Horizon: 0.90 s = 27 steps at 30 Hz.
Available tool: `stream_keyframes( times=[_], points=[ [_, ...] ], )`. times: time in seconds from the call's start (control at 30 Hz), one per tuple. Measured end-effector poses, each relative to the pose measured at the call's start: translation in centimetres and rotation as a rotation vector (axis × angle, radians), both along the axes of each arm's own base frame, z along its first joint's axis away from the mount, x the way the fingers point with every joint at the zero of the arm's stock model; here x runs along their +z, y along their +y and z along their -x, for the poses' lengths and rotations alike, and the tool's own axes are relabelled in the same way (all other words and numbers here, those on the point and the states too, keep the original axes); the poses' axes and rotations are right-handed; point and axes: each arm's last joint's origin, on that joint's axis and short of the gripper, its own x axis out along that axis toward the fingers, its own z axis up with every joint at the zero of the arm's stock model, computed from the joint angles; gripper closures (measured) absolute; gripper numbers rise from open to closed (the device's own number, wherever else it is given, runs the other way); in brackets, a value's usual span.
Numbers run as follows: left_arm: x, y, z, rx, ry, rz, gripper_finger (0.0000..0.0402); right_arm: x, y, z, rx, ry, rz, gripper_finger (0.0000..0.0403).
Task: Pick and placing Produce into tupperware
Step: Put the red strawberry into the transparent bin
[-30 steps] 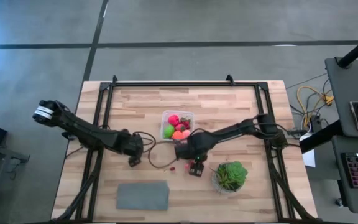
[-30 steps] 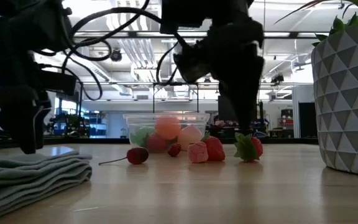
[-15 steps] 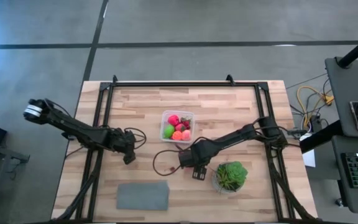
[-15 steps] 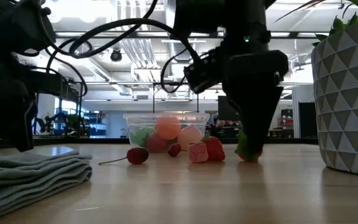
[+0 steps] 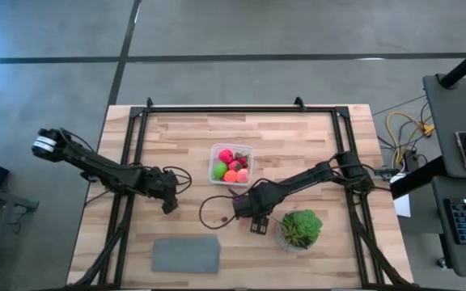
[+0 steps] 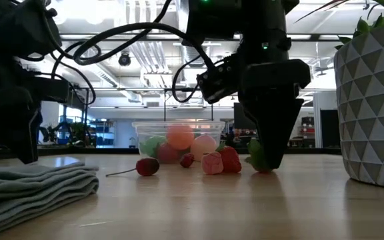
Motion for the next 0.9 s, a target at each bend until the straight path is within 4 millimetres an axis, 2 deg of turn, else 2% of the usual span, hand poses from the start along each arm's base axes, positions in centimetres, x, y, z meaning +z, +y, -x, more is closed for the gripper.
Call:
stream_keyframes(
  times=[0.33,0.53,0.67,0.9],
  points=[
    [-0.1,0.0,-0.1,0.0,0.003,-0.001,0.0081,0.2,0.0,0.0,-0.007,-0.003,-0.002,0.0258],
    [0.0,-0.1,-0.4,0.0,-0.023,0.007,0.0081,1.5,-0.1,0.0,-0.023,-0.047,0.006,0.0283],
    [0.0,-0.2,-0.5,0.0,-0.039,0.012,0.0081,1.6,-0.1,0.0,-0.023,-0.053,0.023,0.0285],
    [0.0,-0.2,-0.5,0.0,-0.039,0.012,0.0081,1.7,-0.1,0.0,-0.003,-0.051,0.013,0.0253]
  ],
)
